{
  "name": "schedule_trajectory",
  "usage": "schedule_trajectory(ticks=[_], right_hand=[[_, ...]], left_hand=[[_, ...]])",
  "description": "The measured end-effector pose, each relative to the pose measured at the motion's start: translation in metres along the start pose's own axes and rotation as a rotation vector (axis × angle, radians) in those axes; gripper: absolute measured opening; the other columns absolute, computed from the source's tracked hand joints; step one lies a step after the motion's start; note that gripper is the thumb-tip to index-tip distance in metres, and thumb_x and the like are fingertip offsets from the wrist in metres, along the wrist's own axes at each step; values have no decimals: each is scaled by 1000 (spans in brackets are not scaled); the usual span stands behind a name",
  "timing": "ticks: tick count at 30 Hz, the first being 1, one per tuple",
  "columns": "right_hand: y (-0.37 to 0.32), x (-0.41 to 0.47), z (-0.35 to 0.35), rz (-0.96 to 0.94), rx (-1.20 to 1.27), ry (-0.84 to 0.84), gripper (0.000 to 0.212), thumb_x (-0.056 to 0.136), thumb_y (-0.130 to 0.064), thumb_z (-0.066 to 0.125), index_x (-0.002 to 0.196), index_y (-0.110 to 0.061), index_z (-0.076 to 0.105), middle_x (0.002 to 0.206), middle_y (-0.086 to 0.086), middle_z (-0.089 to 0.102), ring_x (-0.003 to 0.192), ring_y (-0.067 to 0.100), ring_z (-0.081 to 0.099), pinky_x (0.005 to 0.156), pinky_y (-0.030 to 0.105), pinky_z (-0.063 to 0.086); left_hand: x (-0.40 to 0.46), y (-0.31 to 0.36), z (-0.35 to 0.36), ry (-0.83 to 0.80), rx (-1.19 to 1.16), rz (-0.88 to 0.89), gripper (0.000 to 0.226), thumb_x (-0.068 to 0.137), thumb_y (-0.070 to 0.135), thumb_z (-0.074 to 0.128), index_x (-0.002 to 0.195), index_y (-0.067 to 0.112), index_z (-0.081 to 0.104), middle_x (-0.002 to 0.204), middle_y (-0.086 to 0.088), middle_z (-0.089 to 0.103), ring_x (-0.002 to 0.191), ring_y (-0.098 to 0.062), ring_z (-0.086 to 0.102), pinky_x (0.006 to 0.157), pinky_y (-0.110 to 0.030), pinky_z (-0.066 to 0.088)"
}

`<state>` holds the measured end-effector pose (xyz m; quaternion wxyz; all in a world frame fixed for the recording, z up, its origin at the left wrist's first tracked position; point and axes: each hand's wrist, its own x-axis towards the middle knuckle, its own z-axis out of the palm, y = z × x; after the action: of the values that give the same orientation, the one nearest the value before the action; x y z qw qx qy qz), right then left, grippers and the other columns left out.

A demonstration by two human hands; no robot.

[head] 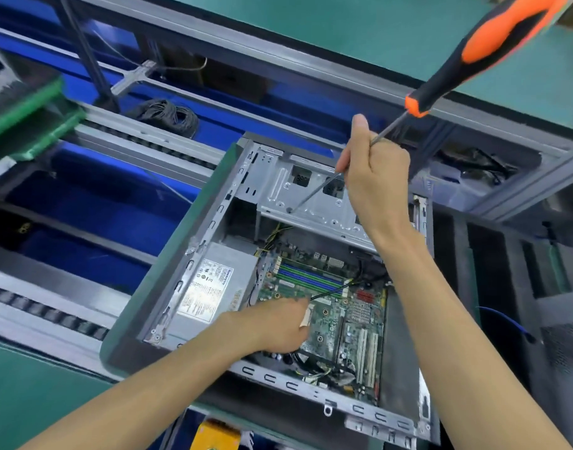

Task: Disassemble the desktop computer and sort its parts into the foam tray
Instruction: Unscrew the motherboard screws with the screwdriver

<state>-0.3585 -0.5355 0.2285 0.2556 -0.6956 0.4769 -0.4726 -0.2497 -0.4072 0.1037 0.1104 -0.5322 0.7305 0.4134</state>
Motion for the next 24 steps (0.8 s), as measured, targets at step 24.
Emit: schedule_trajectory(ticks=[24], right_hand=[[39, -16, 58, -28, -366, -380, 53, 110, -29, 37, 62, -15, 57, 53, -10, 52, 57, 24, 58, 66, 40, 46]], left_hand=[[-45, 10, -170, 1002, -595, 466, 27, 96, 16, 64, 121, 8, 68, 108, -5, 72, 93, -13, 72, 84, -31, 59]])
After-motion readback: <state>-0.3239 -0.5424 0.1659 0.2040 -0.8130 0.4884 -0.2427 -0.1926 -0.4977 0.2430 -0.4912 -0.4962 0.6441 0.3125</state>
